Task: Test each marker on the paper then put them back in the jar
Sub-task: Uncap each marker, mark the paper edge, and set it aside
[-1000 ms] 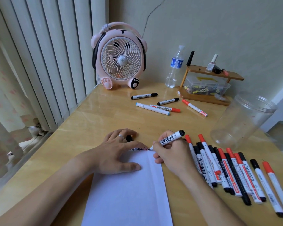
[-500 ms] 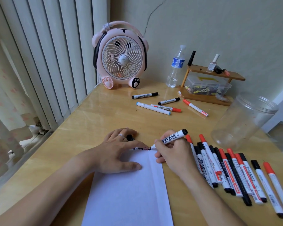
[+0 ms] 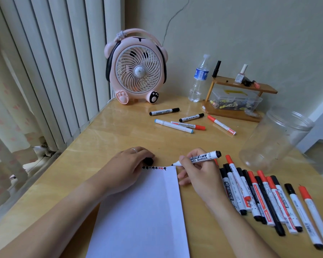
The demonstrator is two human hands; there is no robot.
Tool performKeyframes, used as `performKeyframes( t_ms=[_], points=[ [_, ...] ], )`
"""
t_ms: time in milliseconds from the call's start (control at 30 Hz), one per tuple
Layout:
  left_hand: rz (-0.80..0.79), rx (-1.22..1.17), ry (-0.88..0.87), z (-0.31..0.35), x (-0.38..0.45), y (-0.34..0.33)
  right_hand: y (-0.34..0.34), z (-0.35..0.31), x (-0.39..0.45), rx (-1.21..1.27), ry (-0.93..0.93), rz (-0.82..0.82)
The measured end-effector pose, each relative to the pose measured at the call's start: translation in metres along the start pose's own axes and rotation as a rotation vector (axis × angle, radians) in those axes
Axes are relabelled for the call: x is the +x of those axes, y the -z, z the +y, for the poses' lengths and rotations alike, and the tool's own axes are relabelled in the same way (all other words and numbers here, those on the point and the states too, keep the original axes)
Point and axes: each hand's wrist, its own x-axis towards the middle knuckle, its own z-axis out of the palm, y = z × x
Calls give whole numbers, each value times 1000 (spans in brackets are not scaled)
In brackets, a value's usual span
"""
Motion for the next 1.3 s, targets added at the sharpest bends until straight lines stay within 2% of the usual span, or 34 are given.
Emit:
performKeyframes(
  t_ms=[200,333,500,833,1067,1133,1300],
  points=[
    [187,-60,-60,8,1,1,2,-2,-4,31,85,-39],
    [190,-220,-86,21,-2,1,5,-4,-7,90,137,-127],
    [214,-259,-79,25,-2,-3,5,-5,-11,105,176,-155],
    [211,-278,-207,31,-3,-2,3,-6,-11,100,148,-311],
    [239,-272,-198,29,-2,-1,9,-14,-12,299,11,-255],
    [225,-271,-199,31,-3,-1,14,-15,-9,252,-6,-248],
    [187,-264,-162,24,-2,-4,31,-20,-4,92,-42,-437]
  ],
)
